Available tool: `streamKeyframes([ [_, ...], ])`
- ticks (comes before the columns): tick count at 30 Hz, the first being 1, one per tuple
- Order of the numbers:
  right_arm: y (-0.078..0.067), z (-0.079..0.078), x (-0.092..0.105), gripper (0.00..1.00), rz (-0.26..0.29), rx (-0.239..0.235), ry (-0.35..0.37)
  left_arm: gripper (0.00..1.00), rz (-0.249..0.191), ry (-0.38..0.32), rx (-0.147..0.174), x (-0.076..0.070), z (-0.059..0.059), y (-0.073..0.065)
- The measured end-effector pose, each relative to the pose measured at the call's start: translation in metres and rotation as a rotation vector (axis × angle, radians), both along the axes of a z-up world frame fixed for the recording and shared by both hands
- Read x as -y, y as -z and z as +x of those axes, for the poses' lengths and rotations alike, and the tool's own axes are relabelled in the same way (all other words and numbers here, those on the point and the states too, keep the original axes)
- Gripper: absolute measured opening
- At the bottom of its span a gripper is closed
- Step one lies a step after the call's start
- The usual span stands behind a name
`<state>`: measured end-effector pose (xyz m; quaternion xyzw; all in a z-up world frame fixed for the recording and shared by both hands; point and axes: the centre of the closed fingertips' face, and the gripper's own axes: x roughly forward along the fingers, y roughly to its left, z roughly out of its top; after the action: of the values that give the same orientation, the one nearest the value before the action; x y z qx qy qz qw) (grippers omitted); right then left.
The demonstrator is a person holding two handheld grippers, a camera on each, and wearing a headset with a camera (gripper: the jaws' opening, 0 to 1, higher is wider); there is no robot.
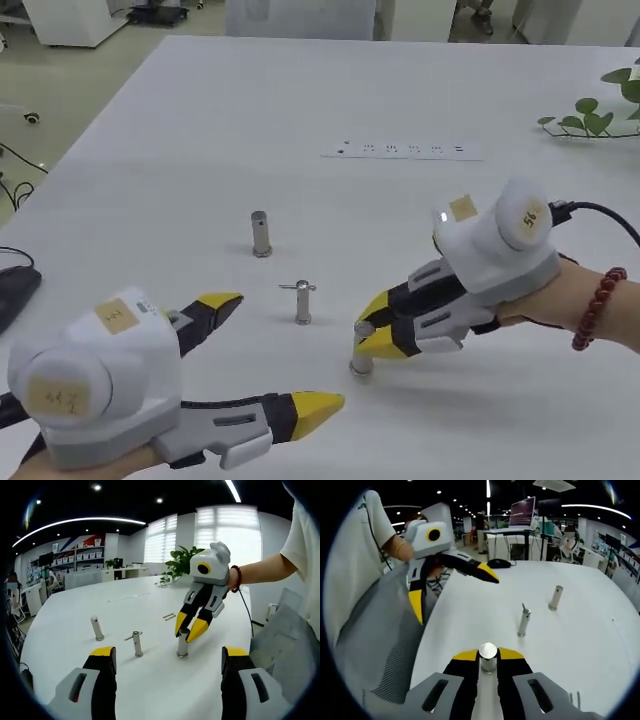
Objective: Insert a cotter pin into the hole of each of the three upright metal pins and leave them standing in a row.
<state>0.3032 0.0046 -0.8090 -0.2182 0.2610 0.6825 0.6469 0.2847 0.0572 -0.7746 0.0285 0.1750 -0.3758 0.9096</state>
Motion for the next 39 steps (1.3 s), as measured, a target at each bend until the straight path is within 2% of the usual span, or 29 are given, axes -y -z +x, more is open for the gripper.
streamKeyframes([
  [17, 0.009, -0.009, 0.009, 0.14, -0.002, -0.005, -0.043, 0.86, 0.014, 0.035, 0.0, 0.005, -0.005, 0.002],
  [27, 0.009, -0.007, 0.011, 0.14, 0.002, 0.02, -0.06, 0.86, 0.003, 0.037, -0.004, 0.005, -0.006, 0.003],
  [39, 0.01, -0.007, 0.011, 0.14, 0.006, 0.007, -0.074, 0.86, 0.0, 0.038, -0.01, 0.006, -0.007, 0.004],
])
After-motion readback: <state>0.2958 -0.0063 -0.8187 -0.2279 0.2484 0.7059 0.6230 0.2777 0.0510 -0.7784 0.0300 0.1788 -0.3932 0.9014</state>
